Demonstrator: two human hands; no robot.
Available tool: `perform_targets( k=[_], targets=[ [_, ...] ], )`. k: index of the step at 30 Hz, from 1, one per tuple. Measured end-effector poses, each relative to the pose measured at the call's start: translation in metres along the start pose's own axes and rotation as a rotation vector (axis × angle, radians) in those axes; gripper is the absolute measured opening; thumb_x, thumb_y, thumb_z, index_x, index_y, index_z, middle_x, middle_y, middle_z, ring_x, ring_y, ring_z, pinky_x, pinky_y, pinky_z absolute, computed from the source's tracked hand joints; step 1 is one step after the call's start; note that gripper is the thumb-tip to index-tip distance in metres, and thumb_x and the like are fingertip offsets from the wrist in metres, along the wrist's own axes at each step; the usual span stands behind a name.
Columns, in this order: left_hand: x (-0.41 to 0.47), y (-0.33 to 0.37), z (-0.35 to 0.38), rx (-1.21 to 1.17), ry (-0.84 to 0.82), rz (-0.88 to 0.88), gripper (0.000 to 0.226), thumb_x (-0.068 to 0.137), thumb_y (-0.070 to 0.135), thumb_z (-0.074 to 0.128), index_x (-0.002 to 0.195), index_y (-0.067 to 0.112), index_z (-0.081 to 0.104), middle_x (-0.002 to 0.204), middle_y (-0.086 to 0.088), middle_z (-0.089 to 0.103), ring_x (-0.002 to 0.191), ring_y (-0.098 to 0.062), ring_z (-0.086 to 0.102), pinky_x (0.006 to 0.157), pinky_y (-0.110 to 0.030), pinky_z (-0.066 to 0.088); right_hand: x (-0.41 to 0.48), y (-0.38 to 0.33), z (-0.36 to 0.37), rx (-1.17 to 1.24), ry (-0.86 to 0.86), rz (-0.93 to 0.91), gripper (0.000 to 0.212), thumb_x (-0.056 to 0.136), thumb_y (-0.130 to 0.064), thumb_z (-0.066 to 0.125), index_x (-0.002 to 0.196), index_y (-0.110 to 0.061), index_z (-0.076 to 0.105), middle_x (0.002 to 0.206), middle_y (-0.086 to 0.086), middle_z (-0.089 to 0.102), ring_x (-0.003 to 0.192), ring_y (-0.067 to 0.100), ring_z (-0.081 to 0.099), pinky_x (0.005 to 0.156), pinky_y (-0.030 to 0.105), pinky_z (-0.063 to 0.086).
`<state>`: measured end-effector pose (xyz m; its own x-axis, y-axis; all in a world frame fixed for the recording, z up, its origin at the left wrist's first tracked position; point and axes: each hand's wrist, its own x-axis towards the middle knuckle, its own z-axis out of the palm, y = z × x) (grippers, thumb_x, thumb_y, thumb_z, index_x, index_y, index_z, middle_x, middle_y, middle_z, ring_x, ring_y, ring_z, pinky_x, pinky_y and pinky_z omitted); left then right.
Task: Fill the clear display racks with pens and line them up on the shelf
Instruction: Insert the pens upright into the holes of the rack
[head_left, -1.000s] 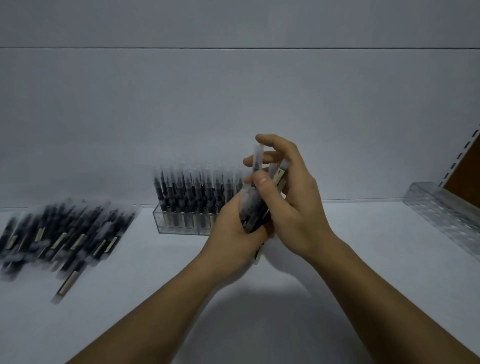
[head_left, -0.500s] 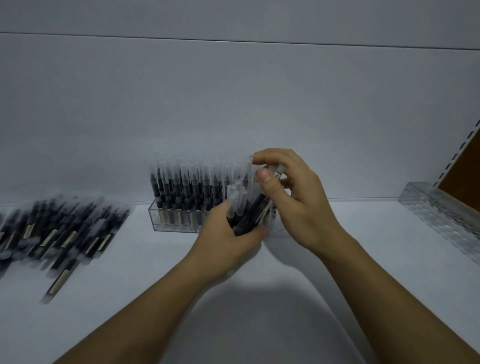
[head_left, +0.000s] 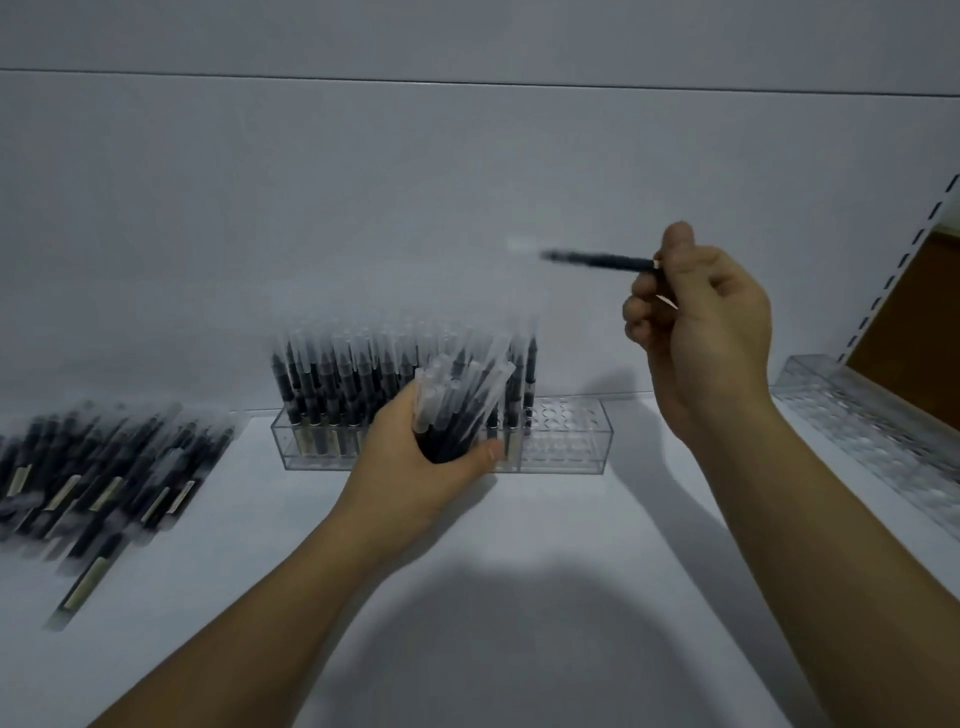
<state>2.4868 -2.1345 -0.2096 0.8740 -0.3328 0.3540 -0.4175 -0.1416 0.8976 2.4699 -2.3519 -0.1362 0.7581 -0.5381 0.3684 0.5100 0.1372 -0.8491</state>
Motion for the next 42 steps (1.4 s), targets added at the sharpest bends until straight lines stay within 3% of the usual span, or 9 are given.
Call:
perform_targets(
  k=[3, 6, 13, 18, 23, 30, 35, 39, 42],
  targets=[
    [0.0, -0.002, -0.003, 0.248, -0.041, 0.132, 0.011, 0.088, 0.021, 0.075, 0.094, 0.027, 0.068, 0.086, 0.014, 0.072, 0.082, -0.005, 0.068, 0.067, -0.021, 0.052, 0.001, 0.012, -0.014, -0.134, -0.065, 0.028, 0.019, 0.095, -0.019, 0.071, 0.082, -0.015, 0.059, 0.084, 0.008, 0.076, 0.07, 0.019, 0.069, 0.065, 0.026, 0.052],
    [-0.001, -0.005, -0.001, 0.522, -0.093, 0.29, 0.018, 0.087, 0.027, 0.051, 0.076, 0.039, 0.045, 0.069, 0.016, 0.055, 0.062, -0.006, 0.055, 0.053, -0.025, 0.039, -0.001, 0.028, -0.027, -0.206, -0.111, 0.112, 0.014, 0.094, -0.009, 0.071, 0.097, -0.015, 0.058, 0.095, 0.009, 0.079, 0.086, 0.021, 0.072, 0.081, 0.035, 0.051],
    [-0.007, 0.002, 0.004, 0.846, -0.241, 0.346, 0.036, 0.07, 0.013, 0.058, 0.105, 0.021, 0.063, 0.1, 0.009, 0.066, 0.089, -0.018, 0.064, 0.069, -0.041, 0.057, -0.003, 0.032, -0.031, -0.221, -0.222, 0.136, 0.077, 0.092, 0.006, 0.066, 0.154, -0.024, 0.031, 0.1, 0.008, 0.078, 0.093, 0.023, 0.073, 0.083, 0.035, 0.058],
    [-0.008, 0.007, 0.007, 1.0, -0.246, 0.349, 0.047, 0.06, 0.009, 0.066, 0.106, 0.013, 0.071, 0.102, -0.003, 0.075, 0.091, -0.028, 0.072, 0.074, -0.047, 0.063, -0.003, 0.036, -0.032, -0.252, -0.227, 0.18, 0.072, 0.092, 0.003, 0.07, 0.15, -0.025, 0.039, 0.088, 0.004, 0.073, 0.084, 0.024, 0.071, 0.083, 0.042, 0.061],
    [-0.009, -0.008, 0.008, 1.025, -0.248, 0.38, 0.072, 0.049, -0.004, 0.087, 0.118, 0.008, 0.069, 0.126, -0.008, 0.069, 0.115, -0.026, 0.067, 0.092, -0.038, 0.052, -0.006, 0.037, -0.029, -0.292, -0.258, 0.202, 0.021, 0.106, -0.014, 0.051, 0.123, -0.014, 0.065, 0.088, 0.011, 0.064, 0.079, 0.023, 0.07, 0.076, 0.036, 0.06],
    [-0.007, -0.019, 0.01, 0.985, -0.309, 0.349, 0.058, 0.048, 0.001, 0.089, 0.101, 0.012, 0.069, 0.136, -0.009, 0.061, 0.129, -0.024, 0.051, 0.101, -0.029, 0.038, -0.011, 0.041, -0.024, -0.357, -0.227, 0.03, 0.019, 0.104, -0.006, 0.054, 0.121, -0.008, 0.064, 0.096, 0.017, 0.07, 0.083, 0.025, 0.077, 0.076, 0.036, 0.064],
    [-0.006, -0.019, 0.011, 0.968, -0.303, 0.338, 0.057, 0.055, 0.003, 0.088, 0.108, 0.011, 0.069, 0.137, -0.009, 0.061, 0.13, -0.026, 0.053, 0.108, -0.041, 0.042, -0.016, 0.044, -0.018, -0.401, -0.242, -0.143, 0.047, 0.099, -0.001, 0.062, 0.138, -0.019, 0.041, 0.099, 0.01, 0.072, 0.077, 0.025, 0.077, 0.077, 0.043, 0.064],
    [-0.005, -0.019, 0.011, 1.008, -0.288, 0.307, 0.056, 0.061, 0.01, 0.086, 0.114, 0.014, 0.067, 0.14, -0.006, 0.059, 0.133, -0.023, 0.05, 0.115, -0.042, 0.021, -0.014, 0.044, -0.013, -0.433, -0.271, -0.218, 0.069, 0.097, 0.002, 0.064, 0.148, -0.032, 0.032, 0.095, 0.01, 0.07, 0.075, 0.024, 0.077, 0.077, 0.042, 0.063],
    [-0.006, -0.016, 0.011, 1.001, -0.292, 0.293, 0.058, 0.057, 0.009, 0.087, 0.113, 0.011, 0.07, 0.135, -0.009, 0.063, 0.127, -0.026, 0.057, 0.111, -0.041, 0.024, -0.01, 0.045, -0.01, -0.491, -0.28, -0.273, 0.055, 0.098, -0.001, 0.064, 0.142, -0.028, 0.044, 0.094, 0.008, 0.066, 0.075, 0.023, 0.077, 0.076, 0.044, 0.064]
  ],
)
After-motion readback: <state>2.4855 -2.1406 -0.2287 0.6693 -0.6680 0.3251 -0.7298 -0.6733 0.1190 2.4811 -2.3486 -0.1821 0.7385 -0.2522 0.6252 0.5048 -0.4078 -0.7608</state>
